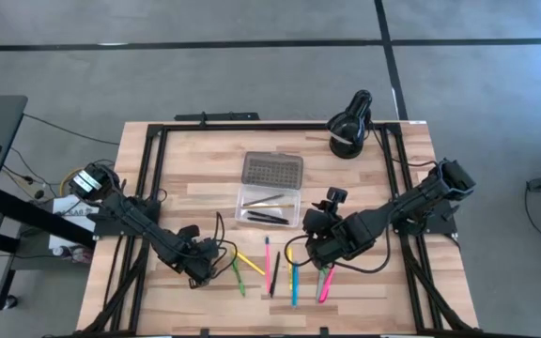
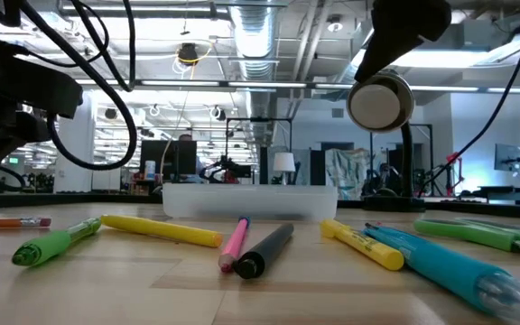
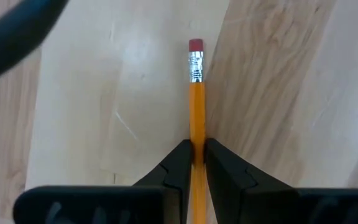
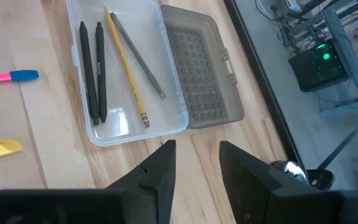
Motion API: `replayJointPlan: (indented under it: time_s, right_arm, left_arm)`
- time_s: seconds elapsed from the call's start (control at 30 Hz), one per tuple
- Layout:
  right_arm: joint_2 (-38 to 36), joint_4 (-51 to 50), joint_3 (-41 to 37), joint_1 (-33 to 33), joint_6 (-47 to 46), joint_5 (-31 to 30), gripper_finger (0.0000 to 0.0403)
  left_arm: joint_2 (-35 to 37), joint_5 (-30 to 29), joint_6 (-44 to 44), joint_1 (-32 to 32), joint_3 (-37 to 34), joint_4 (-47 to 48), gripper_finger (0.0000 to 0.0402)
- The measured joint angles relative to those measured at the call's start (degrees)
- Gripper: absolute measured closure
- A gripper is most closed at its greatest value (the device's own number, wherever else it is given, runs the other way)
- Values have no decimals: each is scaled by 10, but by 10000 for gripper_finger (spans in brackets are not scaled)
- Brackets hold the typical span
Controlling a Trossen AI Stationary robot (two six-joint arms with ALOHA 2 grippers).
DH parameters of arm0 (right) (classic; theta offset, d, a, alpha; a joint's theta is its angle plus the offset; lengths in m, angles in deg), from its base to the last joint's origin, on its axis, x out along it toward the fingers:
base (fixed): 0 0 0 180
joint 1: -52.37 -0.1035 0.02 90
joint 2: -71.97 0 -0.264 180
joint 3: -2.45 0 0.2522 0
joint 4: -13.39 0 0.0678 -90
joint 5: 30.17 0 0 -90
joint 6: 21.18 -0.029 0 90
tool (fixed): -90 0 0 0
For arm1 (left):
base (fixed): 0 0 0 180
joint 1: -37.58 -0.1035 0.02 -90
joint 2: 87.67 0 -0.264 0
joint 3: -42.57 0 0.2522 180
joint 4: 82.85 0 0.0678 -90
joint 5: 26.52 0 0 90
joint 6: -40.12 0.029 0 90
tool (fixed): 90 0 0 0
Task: Pick & place school supplies into a supply box
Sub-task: Put the orange pencil into the transparent supply box
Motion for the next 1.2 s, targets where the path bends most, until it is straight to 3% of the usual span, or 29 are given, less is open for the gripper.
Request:
replayJointPlan:
  time_s: [0.47,1.2]
  right_arm:
    - [0,7,0,1,0,0,285]
    - [0,15,0,0,0,2,285]
  left_arm:
    - [0,-36,-98,-16,-1,-1,361]
    - [0,-13,-27,-17,0,-7,299]
